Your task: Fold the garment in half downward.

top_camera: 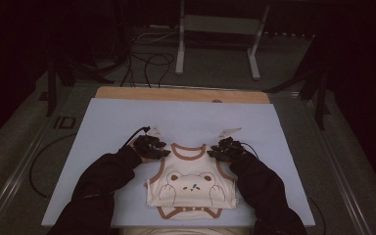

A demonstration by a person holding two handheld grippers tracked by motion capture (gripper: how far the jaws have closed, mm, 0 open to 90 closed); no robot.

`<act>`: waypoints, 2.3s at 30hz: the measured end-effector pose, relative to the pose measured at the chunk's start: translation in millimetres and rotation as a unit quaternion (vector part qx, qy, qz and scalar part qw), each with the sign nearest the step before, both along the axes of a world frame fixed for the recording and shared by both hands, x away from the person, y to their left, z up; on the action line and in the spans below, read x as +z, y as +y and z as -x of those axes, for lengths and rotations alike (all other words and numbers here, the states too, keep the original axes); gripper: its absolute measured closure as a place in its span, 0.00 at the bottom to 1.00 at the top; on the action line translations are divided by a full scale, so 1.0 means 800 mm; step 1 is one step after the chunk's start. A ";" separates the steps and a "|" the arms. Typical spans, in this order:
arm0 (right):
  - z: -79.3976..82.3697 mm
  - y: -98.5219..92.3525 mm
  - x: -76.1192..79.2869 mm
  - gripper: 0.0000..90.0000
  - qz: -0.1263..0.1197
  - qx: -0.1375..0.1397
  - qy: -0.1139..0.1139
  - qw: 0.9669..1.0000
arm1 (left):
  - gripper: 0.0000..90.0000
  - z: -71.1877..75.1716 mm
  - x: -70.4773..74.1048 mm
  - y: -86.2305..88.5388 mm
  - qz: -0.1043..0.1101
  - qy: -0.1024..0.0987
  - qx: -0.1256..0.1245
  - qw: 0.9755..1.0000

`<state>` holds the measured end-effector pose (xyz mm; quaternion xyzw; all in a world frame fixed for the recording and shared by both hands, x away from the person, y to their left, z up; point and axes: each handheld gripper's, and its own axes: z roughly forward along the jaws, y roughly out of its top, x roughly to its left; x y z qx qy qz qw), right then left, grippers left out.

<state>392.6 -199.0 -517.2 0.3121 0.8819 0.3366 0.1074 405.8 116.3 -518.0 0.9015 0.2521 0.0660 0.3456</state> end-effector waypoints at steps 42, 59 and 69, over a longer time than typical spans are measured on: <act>0.017 -0.005 0.063 0.92 -0.025 0.008 -0.068 0.997 | 0.97 0.008 0.080 0.001 0.066 -0.031 -0.014 0.997; -0.008 -0.004 0.115 0.92 -0.029 0.006 -0.108 0.994 | 0.97 -0.006 0.123 0.015 0.078 -0.060 -0.004 0.995; -0.028 0.007 0.151 0.92 -0.030 0.006 -0.143 0.989 | 0.97 -0.017 0.160 0.021 0.086 -0.089 0.006 0.992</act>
